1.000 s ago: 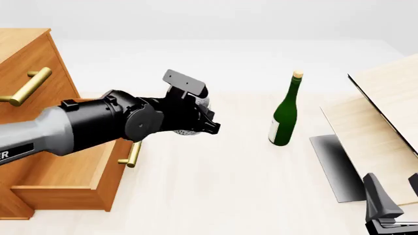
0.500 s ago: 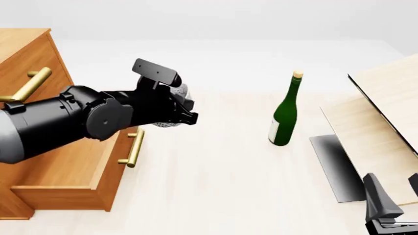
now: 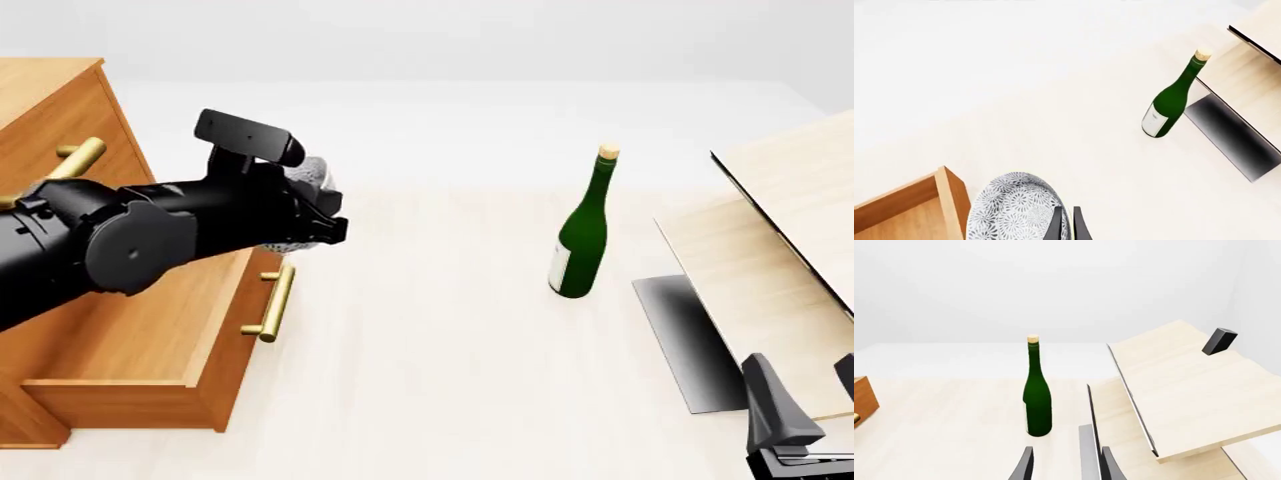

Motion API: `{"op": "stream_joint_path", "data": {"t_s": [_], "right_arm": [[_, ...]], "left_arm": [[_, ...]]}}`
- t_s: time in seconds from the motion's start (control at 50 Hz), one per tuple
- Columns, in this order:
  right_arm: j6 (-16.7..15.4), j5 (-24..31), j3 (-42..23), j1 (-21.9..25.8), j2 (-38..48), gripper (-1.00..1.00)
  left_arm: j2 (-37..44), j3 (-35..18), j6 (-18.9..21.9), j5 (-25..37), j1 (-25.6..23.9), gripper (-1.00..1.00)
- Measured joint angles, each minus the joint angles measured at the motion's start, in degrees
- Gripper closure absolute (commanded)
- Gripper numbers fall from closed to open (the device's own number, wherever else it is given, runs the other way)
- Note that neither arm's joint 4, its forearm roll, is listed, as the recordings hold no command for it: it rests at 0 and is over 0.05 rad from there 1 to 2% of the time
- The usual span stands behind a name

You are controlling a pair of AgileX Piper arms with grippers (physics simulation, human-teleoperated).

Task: Put the bowl in the bottom drawer of the cabinet.

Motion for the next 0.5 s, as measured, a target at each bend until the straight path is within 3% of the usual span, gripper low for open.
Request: {"op": "stream_joint_path", "data": {"t_s": [0.5], "right_arm": [[0.00, 0.00, 0.00, 0.00, 0.00, -1.00]], "left_arm": [[-9.23, 5.19, -0.36, 1.81, 5.11, 1.00]]}}
